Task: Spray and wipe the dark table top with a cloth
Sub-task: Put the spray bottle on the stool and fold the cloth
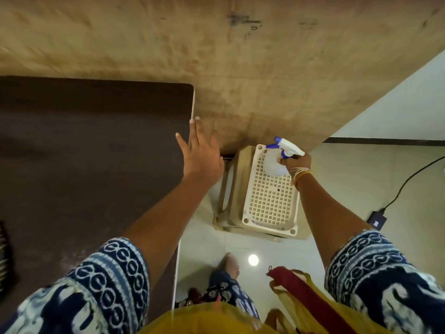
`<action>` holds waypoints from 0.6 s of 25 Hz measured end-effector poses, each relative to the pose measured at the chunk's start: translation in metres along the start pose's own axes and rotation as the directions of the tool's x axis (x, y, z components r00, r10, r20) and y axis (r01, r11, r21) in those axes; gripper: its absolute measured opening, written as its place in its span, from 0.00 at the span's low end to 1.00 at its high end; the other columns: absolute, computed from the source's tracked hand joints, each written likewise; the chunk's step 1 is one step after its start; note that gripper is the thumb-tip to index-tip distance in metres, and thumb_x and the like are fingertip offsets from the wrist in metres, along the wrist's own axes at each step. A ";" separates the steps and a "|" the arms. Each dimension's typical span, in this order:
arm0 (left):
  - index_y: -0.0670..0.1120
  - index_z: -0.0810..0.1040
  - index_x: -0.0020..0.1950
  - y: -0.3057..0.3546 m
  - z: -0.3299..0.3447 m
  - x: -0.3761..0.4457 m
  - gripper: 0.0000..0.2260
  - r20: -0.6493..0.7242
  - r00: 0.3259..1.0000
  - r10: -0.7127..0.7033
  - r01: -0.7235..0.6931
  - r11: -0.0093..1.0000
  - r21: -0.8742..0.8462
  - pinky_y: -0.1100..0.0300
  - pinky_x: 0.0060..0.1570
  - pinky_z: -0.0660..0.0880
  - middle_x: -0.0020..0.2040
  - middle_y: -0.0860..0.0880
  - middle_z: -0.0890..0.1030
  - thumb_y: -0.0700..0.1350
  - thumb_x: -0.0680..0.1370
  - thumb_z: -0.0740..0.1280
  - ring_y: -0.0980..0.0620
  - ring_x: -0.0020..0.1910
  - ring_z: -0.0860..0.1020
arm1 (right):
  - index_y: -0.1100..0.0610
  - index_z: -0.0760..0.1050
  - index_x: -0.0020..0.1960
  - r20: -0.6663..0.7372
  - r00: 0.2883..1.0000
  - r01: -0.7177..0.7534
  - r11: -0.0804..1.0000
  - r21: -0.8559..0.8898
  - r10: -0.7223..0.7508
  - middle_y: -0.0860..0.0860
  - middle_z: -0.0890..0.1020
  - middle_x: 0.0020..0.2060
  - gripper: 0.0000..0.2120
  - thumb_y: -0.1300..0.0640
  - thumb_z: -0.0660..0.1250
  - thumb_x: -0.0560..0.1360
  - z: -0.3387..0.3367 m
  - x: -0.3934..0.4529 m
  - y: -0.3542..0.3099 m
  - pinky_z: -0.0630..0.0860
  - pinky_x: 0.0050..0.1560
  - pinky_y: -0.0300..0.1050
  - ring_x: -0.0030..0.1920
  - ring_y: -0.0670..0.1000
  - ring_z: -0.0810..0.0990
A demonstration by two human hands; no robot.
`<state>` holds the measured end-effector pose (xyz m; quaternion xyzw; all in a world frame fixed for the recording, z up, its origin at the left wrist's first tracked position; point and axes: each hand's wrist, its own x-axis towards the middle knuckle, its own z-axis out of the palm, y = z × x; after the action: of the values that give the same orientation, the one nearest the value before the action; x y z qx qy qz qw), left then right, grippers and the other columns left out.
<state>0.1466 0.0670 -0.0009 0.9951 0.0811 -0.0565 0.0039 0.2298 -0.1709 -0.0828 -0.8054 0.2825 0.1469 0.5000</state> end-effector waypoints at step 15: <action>0.46 0.69 0.70 -0.092 -0.043 -0.064 0.19 0.018 1.000 -0.011 0.017 0.947 -0.322 0.40 0.73 0.58 0.78 0.37 0.57 0.45 0.79 0.61 0.40 0.78 0.54 | 0.56 0.74 0.41 0.033 0.996 -0.077 0.995 -0.071 0.079 0.50 0.77 0.37 0.04 0.56 0.65 0.73 0.067 -0.139 -0.074 0.75 0.49 0.45 0.45 0.53 0.76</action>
<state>0.0742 0.1482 0.0494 0.9800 0.0962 -0.0507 0.1667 0.1669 -0.0436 0.0124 -0.8078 0.2994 0.1903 0.4707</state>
